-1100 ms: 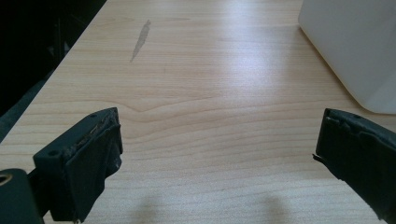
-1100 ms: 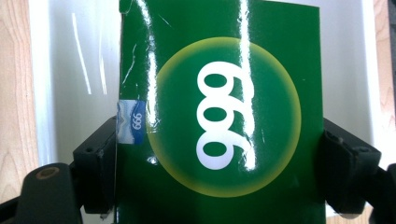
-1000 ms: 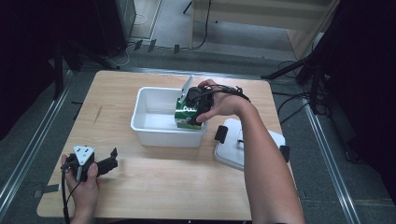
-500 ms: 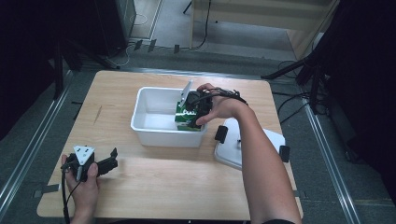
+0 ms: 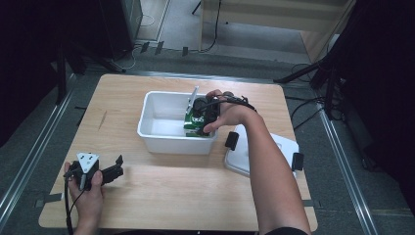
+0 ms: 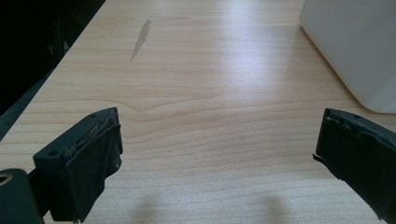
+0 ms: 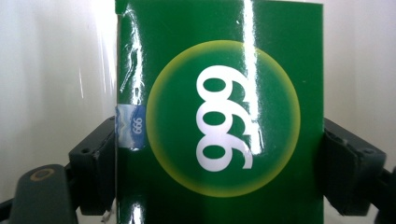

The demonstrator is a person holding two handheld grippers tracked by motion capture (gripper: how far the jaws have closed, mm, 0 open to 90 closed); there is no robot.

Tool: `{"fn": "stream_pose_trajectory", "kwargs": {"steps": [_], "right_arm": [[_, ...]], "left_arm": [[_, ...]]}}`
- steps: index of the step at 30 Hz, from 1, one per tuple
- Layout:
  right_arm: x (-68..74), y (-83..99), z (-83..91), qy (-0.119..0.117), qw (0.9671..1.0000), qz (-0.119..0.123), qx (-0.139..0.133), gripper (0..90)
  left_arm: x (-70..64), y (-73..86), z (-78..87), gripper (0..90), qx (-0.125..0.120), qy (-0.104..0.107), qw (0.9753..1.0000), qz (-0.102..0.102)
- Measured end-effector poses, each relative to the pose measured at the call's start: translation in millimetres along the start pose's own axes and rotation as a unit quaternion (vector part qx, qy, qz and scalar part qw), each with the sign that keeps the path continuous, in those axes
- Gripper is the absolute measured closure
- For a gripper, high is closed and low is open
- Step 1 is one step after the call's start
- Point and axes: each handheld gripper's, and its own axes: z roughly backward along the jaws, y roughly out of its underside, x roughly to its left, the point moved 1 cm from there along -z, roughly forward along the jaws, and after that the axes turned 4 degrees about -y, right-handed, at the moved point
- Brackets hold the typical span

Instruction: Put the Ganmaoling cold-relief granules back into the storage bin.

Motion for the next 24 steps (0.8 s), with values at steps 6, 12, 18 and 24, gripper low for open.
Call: {"fn": "stream_pose_trajectory", "kwargs": {"steps": [6,12,18,24], "right_arm": [[-0.1,2.2,3.0,-0.002,0.9998,-0.010,-0.014,13.8],[-0.7,5.5,14.2,-0.007,0.9992,-0.027,-0.030,12.7],[0.7,8.0,28.8,-0.002,0.9986,-0.032,-0.042,12.6],[3.9,11.2,46.8,0.007,0.9981,-0.033,-0.051,12.5]], "left_arm": [[0.3,0.0,-0.1,1.2,0.000,0.000,1.0000,0.001],[0.1,0.0,-0.2,1.2,0.000,-0.001,1.0000,0.001],[0.1,0.1,0.2,1.2,0.000,-0.001,1.0000,0.001],[-0.3,0.0,0.2,1.2,0.000,-0.002,1.0000,-0.001]]}}
